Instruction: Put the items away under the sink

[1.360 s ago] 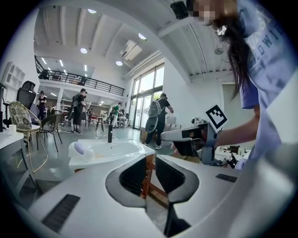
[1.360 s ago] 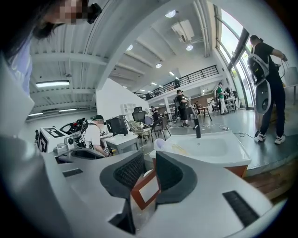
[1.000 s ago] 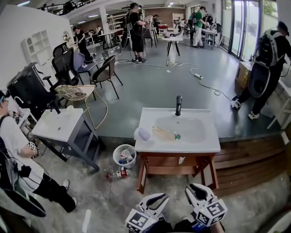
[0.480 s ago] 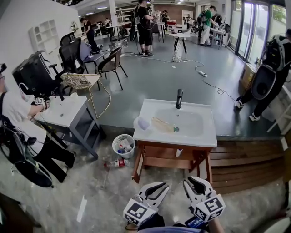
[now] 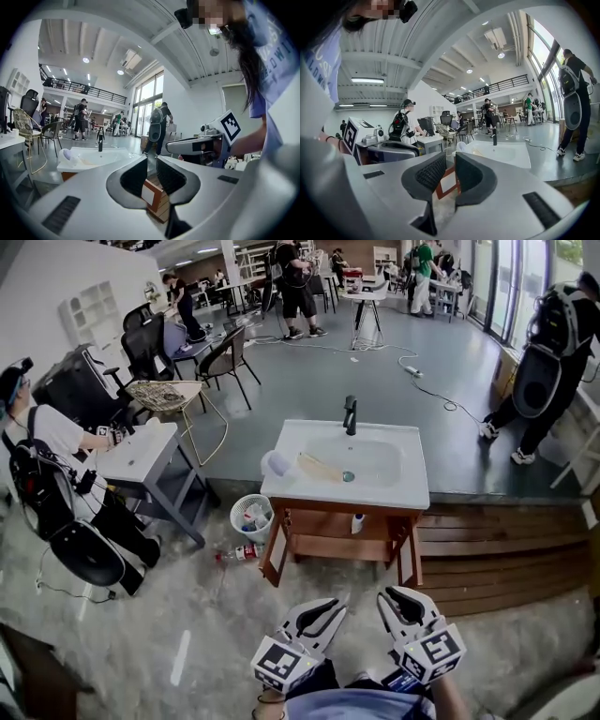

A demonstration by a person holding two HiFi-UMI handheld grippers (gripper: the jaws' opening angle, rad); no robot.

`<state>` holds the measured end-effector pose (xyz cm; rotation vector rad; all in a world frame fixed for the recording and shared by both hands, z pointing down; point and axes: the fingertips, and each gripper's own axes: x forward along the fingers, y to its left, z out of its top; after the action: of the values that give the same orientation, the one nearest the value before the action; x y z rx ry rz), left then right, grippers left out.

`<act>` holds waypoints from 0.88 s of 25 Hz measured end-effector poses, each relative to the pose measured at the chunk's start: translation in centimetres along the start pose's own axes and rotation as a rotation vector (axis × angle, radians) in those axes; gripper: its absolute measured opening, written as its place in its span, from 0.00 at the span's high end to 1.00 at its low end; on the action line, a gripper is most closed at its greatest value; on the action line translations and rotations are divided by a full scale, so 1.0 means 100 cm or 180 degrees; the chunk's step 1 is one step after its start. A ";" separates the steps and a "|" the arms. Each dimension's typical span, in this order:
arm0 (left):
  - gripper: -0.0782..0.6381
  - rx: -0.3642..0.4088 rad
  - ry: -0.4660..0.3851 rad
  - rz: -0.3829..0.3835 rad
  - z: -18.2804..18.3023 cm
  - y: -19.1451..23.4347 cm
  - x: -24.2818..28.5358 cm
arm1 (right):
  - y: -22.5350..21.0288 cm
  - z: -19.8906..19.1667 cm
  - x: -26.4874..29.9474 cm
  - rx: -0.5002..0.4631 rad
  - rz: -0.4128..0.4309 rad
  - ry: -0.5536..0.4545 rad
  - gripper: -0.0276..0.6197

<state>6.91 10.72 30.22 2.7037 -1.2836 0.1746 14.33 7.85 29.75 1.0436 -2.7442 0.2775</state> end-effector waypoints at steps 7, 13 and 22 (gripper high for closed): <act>0.80 0.0093 0.0077 0.0016 -0.005 -0.060 -0.006 | 0.004 -0.017 -0.051 -0.0096 0.0014 0.0005 0.85; 0.80 0.0176 0.0069 0.0035 -0.010 -0.097 -0.008 | 0.003 -0.025 -0.081 -0.0229 0.0002 -0.0048 0.86; 0.80 0.0226 0.0090 0.0083 -0.007 -0.121 -0.011 | 0.001 -0.026 -0.107 -0.0210 -0.0030 -0.0118 0.86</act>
<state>15.61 19.27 29.77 2.7336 -1.3300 0.2652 22.39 15.31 29.61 1.0548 -2.7601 0.1667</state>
